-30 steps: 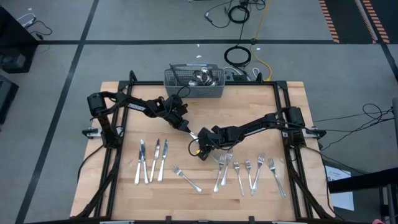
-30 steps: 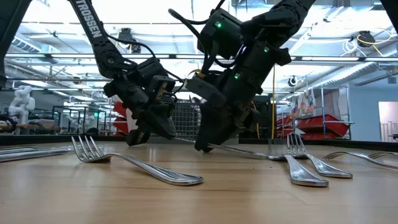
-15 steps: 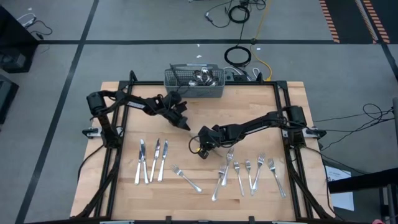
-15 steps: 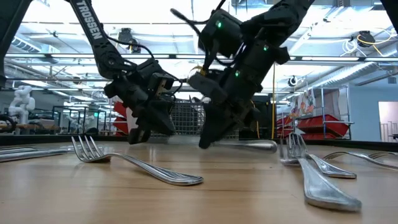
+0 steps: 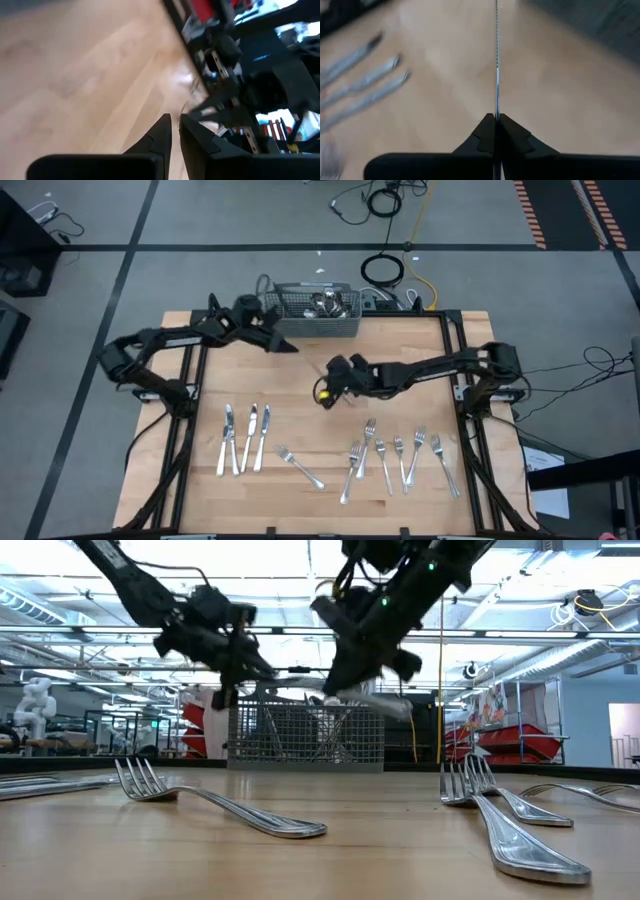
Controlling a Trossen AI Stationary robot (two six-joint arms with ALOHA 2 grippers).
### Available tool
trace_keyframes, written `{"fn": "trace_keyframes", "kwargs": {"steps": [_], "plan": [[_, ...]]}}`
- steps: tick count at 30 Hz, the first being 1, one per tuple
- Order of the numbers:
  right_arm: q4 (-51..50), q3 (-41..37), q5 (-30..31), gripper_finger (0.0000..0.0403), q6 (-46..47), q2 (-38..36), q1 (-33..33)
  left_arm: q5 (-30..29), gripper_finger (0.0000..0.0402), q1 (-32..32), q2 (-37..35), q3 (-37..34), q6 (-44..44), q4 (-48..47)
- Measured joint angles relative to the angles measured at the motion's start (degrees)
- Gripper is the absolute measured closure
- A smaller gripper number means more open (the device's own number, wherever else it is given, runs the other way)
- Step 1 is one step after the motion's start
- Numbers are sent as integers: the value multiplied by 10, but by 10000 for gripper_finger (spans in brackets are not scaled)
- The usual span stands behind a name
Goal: Sort silverware
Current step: Put the silver knife into the gray utensil holder
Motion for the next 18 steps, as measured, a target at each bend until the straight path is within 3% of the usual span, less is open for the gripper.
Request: {"fn": "trace_keyframes", "kwargs": {"steps": [3,8,12,18], "plan": [[39,0,33,402,-37,-28,-27,0,356,24,-52,0,0,-7],[130,25,31,403,-105,-30,-100,-6,356,62,-141,0,0,-7],[137,114,3,403,-171,6,-162,-8,356,85,-204,0,0,-7],[174,298,-95,403,-286,114,-226,-10,356,113,-283,0,4,-4]]}}
